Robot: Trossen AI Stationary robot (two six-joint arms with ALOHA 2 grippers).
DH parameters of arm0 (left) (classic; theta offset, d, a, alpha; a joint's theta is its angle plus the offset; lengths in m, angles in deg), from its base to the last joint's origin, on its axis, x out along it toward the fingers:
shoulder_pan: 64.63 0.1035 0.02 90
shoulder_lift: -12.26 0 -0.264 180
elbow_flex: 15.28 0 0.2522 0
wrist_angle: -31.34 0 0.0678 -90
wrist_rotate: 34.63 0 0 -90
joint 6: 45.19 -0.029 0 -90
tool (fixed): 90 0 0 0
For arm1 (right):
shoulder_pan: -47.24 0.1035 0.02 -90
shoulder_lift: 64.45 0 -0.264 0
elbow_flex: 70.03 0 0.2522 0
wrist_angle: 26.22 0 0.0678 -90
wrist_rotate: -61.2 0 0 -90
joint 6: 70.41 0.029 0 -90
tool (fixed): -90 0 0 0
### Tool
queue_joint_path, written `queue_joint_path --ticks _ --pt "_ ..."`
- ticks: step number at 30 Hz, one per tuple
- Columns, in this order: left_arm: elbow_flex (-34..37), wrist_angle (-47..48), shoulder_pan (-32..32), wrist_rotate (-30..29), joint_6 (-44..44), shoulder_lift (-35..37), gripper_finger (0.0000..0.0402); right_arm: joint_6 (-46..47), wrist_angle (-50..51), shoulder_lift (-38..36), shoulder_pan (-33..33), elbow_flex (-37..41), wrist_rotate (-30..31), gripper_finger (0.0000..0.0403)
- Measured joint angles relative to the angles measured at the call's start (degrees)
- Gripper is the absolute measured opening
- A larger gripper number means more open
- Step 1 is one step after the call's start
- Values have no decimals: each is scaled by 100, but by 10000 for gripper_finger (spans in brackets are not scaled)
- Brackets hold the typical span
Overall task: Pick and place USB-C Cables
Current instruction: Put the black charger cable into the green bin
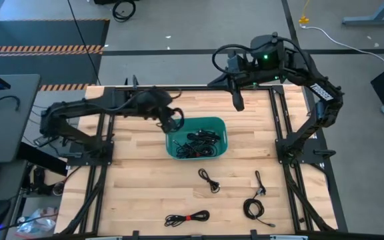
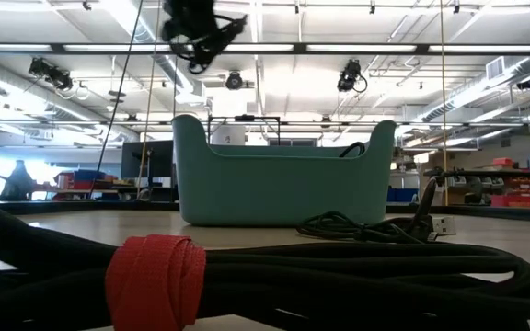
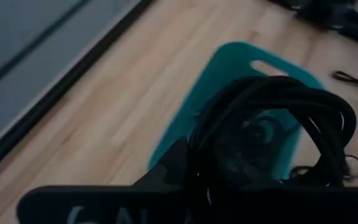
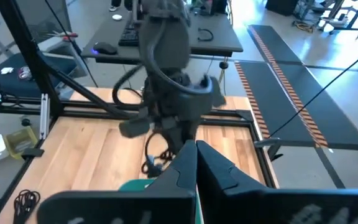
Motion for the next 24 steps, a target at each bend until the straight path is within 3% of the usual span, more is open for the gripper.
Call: queue_joint_path --ticks 5,14,18,24 --pt "14 -340 211 938 -398 -619 38 -4 -1 4 0 0 278 3" --pt "21 -769 148 1746 -992 -2042 38 11 -3 4 -68 0 429 2" --pt "21 -823 154 1777 -1091 -2459 38 13 -3 4 -72 0 432 2" --pt "23 -350 193 1286 -1208 -2720 38 57 93 4 -72 0 430 2"
